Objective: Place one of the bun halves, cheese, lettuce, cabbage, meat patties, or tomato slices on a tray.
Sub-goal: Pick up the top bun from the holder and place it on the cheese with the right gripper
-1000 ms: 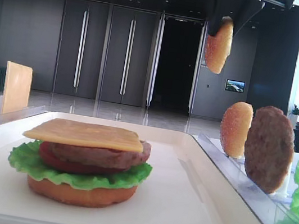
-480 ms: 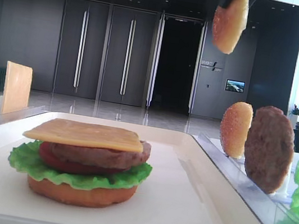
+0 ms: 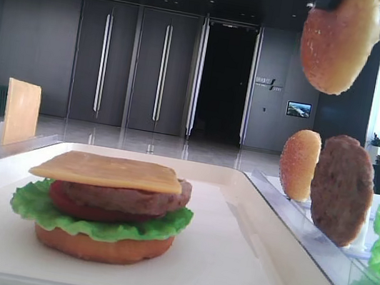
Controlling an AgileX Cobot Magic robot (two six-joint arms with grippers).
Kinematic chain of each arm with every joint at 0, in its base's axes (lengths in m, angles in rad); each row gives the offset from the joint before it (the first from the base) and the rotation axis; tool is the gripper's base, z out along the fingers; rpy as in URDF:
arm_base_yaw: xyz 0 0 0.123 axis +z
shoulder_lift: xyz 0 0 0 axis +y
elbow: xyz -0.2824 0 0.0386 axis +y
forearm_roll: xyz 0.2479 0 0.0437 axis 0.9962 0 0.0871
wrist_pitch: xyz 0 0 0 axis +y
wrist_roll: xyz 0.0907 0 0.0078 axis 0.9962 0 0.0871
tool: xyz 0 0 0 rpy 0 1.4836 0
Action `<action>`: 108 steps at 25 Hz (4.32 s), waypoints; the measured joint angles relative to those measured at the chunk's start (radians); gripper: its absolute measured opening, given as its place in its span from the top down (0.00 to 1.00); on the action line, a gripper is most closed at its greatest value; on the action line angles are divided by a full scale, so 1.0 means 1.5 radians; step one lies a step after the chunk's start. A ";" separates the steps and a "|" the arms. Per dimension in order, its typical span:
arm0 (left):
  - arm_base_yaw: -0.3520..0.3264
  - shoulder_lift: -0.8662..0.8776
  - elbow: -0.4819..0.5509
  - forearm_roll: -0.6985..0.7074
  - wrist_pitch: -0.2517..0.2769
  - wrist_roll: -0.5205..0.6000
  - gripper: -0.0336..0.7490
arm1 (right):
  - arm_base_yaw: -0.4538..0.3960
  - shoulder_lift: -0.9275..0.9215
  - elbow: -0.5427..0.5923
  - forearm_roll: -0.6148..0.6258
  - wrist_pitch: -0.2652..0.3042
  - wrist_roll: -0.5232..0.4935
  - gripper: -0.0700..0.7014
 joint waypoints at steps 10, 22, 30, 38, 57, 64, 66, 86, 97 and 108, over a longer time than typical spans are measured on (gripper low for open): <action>0.000 0.000 0.000 0.000 0.000 0.000 0.78 | 0.084 -0.076 0.074 0.006 0.000 0.064 0.65; 0.000 0.000 0.000 0.000 0.000 0.000 0.78 | 0.129 -0.114 0.119 0.015 0.001 0.103 0.66; 0.000 0.000 0.000 0.000 0.000 0.000 0.78 | 0.129 -0.112 0.120 0.121 -0.081 0.046 0.66; 0.000 0.000 0.000 0.000 0.000 0.000 0.78 | 0.129 -0.033 0.120 0.262 -0.194 -0.082 0.66; 0.000 0.000 0.000 0.000 0.000 0.000 0.78 | 0.062 0.092 0.120 0.472 -0.247 -0.318 0.66; 0.000 0.000 0.000 0.000 0.000 0.000 0.78 | 0.044 0.120 0.120 0.580 -0.215 -0.413 0.66; 0.000 0.000 0.000 0.000 0.000 0.000 0.78 | 0.044 0.128 0.120 0.599 -0.210 -0.428 0.66; 0.000 0.000 0.000 0.000 0.000 0.000 0.78 | -0.001 0.163 0.120 0.607 -0.148 -0.498 0.66; 0.000 0.000 0.000 0.000 0.000 0.000 0.78 | -0.002 0.163 0.120 0.620 -0.145 -0.503 0.66; 0.000 0.000 0.000 0.000 0.000 0.000 0.78 | -0.002 0.163 0.120 0.626 -0.150 -0.507 0.66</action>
